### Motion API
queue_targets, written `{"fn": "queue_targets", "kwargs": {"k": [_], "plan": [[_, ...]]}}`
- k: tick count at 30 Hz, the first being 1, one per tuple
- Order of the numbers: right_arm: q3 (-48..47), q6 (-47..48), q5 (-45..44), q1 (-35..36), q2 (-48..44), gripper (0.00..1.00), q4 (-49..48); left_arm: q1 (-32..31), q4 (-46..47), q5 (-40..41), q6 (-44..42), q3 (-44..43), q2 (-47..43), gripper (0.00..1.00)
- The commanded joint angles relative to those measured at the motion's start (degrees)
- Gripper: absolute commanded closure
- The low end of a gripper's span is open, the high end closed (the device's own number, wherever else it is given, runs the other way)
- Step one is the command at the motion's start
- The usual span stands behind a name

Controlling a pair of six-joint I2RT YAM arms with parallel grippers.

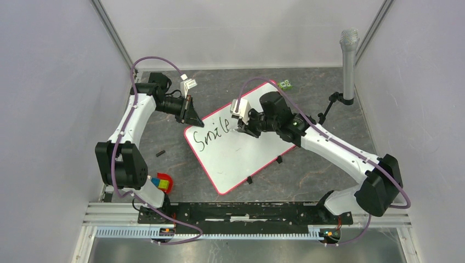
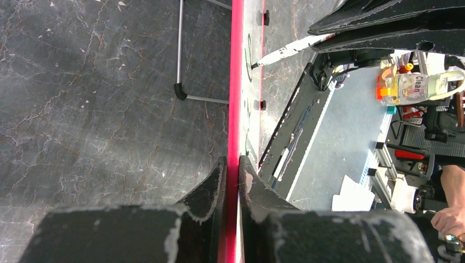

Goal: Write a sentence on the whiteboard

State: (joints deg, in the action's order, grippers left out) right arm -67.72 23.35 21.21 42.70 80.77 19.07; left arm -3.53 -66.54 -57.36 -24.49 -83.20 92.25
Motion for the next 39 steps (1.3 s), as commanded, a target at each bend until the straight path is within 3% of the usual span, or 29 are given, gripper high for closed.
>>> {"fn": "queue_targets", "kwargs": {"k": [1, 27, 39], "plan": [[1.8, 1.38, -2.58, -0.24, -0.82, 1.0, 1.48, -1.15, -1.31, 0.85, -2.41, -0.83, -0.51, 0.98], [-6.06, 2.66, -3.77, -1.93, -0.23, 1.0, 3.5, -1.39, -1.31, 0.59, -2.82, -0.8, -0.5, 0.98], [-1.48, 3.01, -4.72, -1.96, 0.15, 1.0, 2.19, -1.39, -1.31, 0.89, -2.87, -1.06, -0.05, 0.98]]}}
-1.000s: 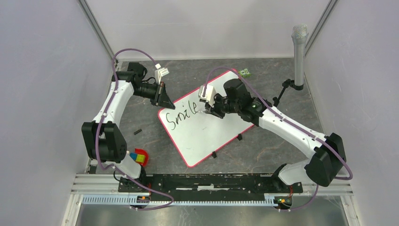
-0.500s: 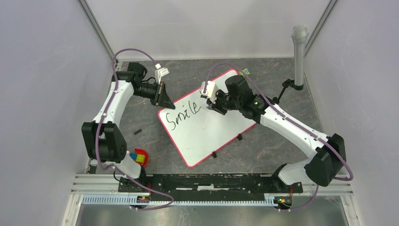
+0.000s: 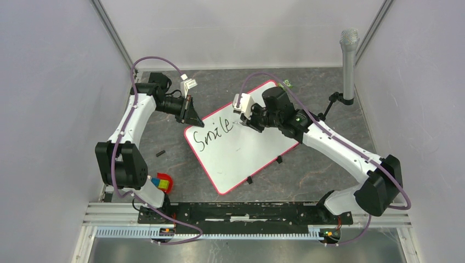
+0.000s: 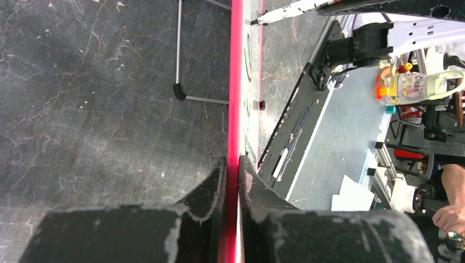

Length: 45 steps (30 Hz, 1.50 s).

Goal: Write a sentence on the whiteboard

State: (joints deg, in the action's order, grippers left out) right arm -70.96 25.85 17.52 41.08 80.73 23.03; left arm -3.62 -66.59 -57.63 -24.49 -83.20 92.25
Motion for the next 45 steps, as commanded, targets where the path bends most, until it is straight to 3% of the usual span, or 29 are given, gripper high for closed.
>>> {"fn": "queue_targets", "kwargs": {"k": [1, 9, 21, 28, 45], "plan": [[2.39, 0.5, -1.11, -0.3, 0.08, 1.0, -1.91, -1.3, -1.29, 1.2, -2.88, -1.0, -0.06, 0.98], [4.25, 0.52, -0.22, -0.22, -1.3, 1.0, -0.76, -1.35, -1.27, 1.42, -2.88, -1.0, -0.14, 0.98], [-2.62, 0.14, 8.94, -0.47, -2.24, 1.0, 5.07, -1.66, -1.31, 1.72, -2.99, -1.09, -0.16, 0.98], [-3.76, -0.59, 5.22, -5.03, -2.7, 1.0, 0.55, -1.74, -1.26, 1.73, -2.95, -1.01, -0.49, 0.98], [-2.98, -1.02, -2.43, -5.13, 0.52, 1.0, -5.29, -1.83, -1.26, 1.73, -3.16, -1.0, -0.51, 0.98]]}}
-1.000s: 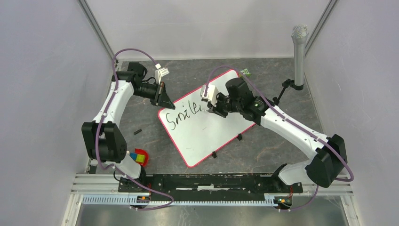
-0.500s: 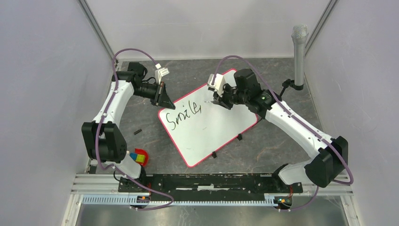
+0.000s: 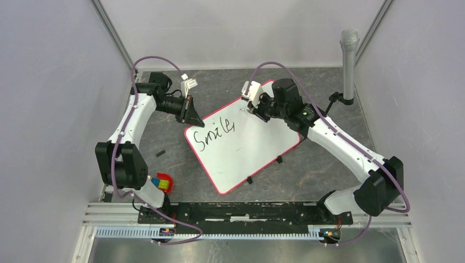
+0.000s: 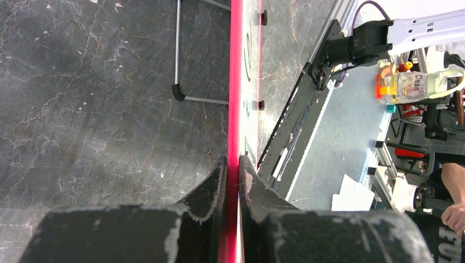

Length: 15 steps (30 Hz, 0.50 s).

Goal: Write a sentence on the whiteboard

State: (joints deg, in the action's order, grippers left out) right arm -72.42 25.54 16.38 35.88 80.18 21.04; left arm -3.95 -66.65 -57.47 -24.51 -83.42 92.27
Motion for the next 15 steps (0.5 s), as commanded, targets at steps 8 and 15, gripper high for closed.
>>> {"fn": "queue_targets", "kwargs": {"k": [8, 15], "plan": [[-1.09, -0.11, 3.92, 0.16, 1.87, 1.0, -1.67, -1.5, -1.2, 1.49, -3.12, -1.0, -0.26, 0.98], [1.78, 3.28, 3.93, 0.11, 0.23, 1.0, 0.46, -1.5, -1.2, 1.46, -3.11, -0.98, -0.24, 0.98]]}}
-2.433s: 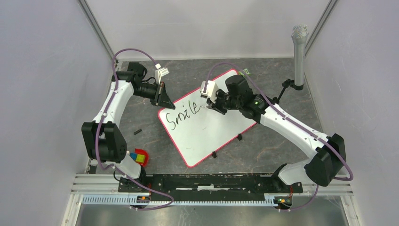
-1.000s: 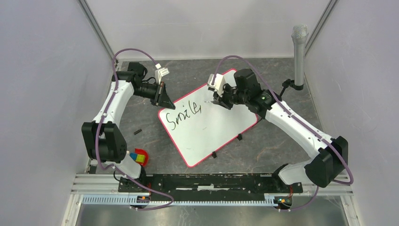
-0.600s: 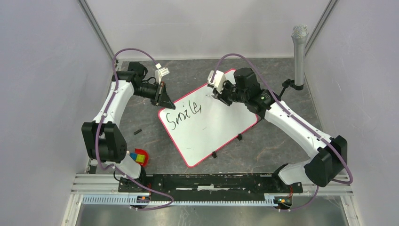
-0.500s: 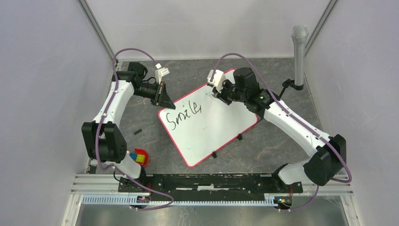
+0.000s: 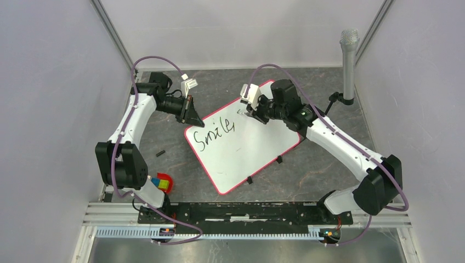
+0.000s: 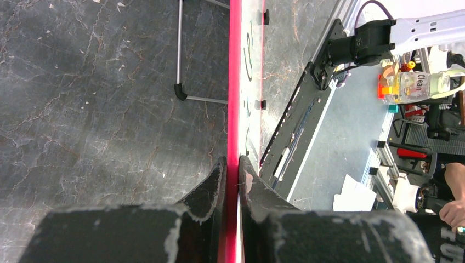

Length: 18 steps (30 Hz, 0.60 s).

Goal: Write a sentence on the whiteboard

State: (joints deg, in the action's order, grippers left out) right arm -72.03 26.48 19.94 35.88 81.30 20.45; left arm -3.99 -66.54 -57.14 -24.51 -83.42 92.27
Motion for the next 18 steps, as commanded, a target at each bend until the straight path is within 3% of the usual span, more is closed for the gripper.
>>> {"fn": "queue_targets", "kwargs": {"k": [1, 11, 18], "plan": [[1.74, 2.89, -0.04, 0.05, -1.23, 1.0, 1.42, -1.46, -1.31, 1.16, -3.11, -0.96, -0.21, 0.98], [3.68, 4.55, -4.25, -1.25, -2.24, 1.0, 2.71, -1.46, -1.31, 1.39, -3.06, -0.97, -0.42, 0.98], [4.53, 3.49, 0.94, -0.88, -3.43, 1.0, 5.69, -1.46, -1.32, 1.25, -3.04, -1.08, -0.21, 0.98]]}}
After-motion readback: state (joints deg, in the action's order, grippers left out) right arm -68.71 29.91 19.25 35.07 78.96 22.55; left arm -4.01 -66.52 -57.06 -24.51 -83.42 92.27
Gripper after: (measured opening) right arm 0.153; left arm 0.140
